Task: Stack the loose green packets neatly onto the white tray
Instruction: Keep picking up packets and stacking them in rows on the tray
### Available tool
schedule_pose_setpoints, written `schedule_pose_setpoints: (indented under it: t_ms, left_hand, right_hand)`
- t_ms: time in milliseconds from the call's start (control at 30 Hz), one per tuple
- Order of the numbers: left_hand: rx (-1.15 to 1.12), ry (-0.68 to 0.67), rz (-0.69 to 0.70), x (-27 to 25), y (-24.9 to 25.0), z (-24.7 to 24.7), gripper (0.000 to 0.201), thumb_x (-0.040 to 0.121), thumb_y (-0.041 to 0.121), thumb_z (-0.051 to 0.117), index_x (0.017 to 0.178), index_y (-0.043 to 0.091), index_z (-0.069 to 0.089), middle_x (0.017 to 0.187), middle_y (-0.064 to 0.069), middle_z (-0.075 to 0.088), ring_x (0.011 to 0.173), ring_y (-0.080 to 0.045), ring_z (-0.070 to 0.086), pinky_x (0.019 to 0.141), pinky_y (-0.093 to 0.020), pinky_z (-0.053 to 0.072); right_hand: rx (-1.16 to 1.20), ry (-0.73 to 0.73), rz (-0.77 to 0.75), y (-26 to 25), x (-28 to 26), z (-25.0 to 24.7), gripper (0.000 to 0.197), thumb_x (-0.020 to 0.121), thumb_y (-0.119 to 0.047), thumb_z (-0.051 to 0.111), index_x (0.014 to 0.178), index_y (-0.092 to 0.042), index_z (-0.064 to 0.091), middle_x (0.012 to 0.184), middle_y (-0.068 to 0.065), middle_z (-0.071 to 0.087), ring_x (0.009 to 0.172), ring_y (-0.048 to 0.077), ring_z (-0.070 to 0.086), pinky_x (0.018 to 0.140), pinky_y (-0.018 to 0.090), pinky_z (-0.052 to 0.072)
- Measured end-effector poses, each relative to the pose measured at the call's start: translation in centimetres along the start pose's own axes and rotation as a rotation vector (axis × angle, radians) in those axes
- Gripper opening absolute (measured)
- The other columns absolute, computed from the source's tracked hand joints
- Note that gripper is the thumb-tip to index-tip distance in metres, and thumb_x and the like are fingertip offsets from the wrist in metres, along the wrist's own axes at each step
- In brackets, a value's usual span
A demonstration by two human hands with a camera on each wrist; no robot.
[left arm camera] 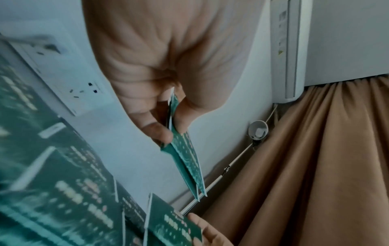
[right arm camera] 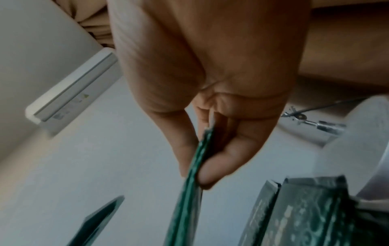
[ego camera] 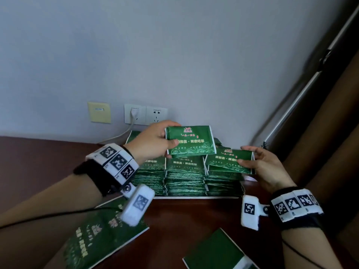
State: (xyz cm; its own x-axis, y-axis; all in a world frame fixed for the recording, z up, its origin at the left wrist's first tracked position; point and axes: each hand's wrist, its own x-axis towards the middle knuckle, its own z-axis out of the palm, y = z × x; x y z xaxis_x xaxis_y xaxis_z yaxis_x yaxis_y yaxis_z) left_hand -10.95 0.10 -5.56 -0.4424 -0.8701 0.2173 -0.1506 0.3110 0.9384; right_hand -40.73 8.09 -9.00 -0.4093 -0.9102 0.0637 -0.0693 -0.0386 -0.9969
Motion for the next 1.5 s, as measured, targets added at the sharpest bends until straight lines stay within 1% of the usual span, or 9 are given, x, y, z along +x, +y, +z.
schedule_pose_setpoints:
  t_ms: [200,333,467,567,633,733,933,1167,1500]
  left_hand:
    - [0.102,-0.025,-0.069,8.0,1.8,4.0,0.042,0.092,0.002,0.065,0.130,0.020,0.059,0.116,-0.011,0.064,0.083,-0.025,0.067,0.066,-0.035,0.062]
    - [0.312,-0.077,-0.105,12.1,1.2,7.3,0.039,0.093,0.010,0.066,0.128,0.026,0.059,0.111,-0.008,0.064,0.063,-0.016,0.060,0.048,-0.018,0.052]
    - [0.504,-0.118,-0.141,14.8,-0.3,9.4,0.042,0.090,0.011,0.070,0.130,0.020,0.060,0.118,-0.007,0.063,0.069,-0.016,0.065,0.051,-0.019,0.055]
    - [0.629,-0.144,-0.164,15.7,-1.5,10.1,0.045,0.089,0.011,0.071,0.132,0.015,0.059,0.121,-0.005,0.063,0.076,-0.015,0.068,0.056,-0.019,0.057]
    - [0.722,-0.157,-0.174,16.0,-2.1,10.3,0.050,0.088,0.017,0.073,0.135,0.017,0.057,0.130,-0.003,0.060,0.088,-0.017,0.069,0.073,-0.026,0.060]
    - [0.934,-0.152,-0.159,16.3,-2.2,10.6,0.052,0.088,0.024,0.073,0.137,0.018,0.056,0.137,-0.002,0.056,0.115,-0.021,0.060,0.095,-0.028,0.049]
    - [1.075,-0.214,-0.097,16.5,-1.6,11.6,0.051,0.094,0.033,0.063,0.143,0.023,0.050,0.148,-0.002,0.047,0.131,-0.024,0.049,0.105,-0.033,0.043]
    - [1.206,-0.450,-0.150,16.5,-2.4,12.5,0.059,0.099,0.047,0.048,0.153,0.033,0.028,0.158,0.000,0.035,0.139,-0.027,0.041,0.113,-0.037,0.036]
    - [1.170,-0.332,-0.049,13.6,-1.3,9.6,0.054,0.100,0.043,0.049,0.150,0.033,0.033,0.148,-0.007,0.044,0.134,-0.031,0.043,0.110,-0.044,0.037]
  right_hand:
    - [-0.136,-0.009,0.052,1.4,2.3,-1.3,0.050,0.077,0.015,0.071,0.119,-0.007,0.060,0.107,0.014,0.072,0.084,0.030,0.070,0.074,0.054,0.054]
    - [-0.201,0.026,0.064,2.4,3.3,-1.3,0.051,0.073,0.012,0.077,0.118,-0.004,0.059,0.109,0.014,0.068,0.081,0.019,0.066,0.049,0.020,0.053]
    - [-0.537,0.114,-0.022,2.5,3.6,-1.0,0.056,0.068,-0.011,0.090,0.114,-0.019,0.058,0.097,-0.004,0.060,0.077,0.006,0.057,0.048,0.009,0.040]
    - [-0.709,0.101,-0.060,2.2,3.5,-0.8,0.052,0.069,-0.021,0.089,0.112,-0.018,0.060,0.094,-0.008,0.055,0.077,0.004,0.052,0.056,0.013,0.037]
    - [-0.816,0.074,-0.060,1.9,3.4,-0.6,0.049,0.072,-0.029,0.087,0.112,-0.018,0.062,0.106,-0.002,0.058,0.087,0.009,0.052,0.066,0.020,0.039]
    - [-0.894,-0.007,-0.031,1.4,2.9,-0.4,0.055,0.069,-0.042,0.087,0.113,-0.019,0.061,0.110,-0.001,0.052,0.093,0.012,0.049,0.077,0.022,0.039]
    - [-1.014,-0.133,0.010,0.8,2.4,-0.1,0.075,0.052,-0.038,0.095,0.113,-0.025,0.054,0.109,-0.004,0.042,0.097,0.014,0.048,0.090,0.031,0.048]
    - [-1.079,-0.102,-0.008,1.2,2.3,0.3,0.071,0.056,-0.042,0.092,0.115,-0.025,0.056,0.115,-0.002,0.046,0.107,0.019,0.054,0.094,0.041,0.050]
    - [-1.154,-0.135,-0.018,0.8,2.1,0.9,0.072,0.056,-0.049,0.089,0.115,-0.028,0.054,0.115,-0.002,0.046,0.111,0.022,0.053,0.093,0.043,0.051]
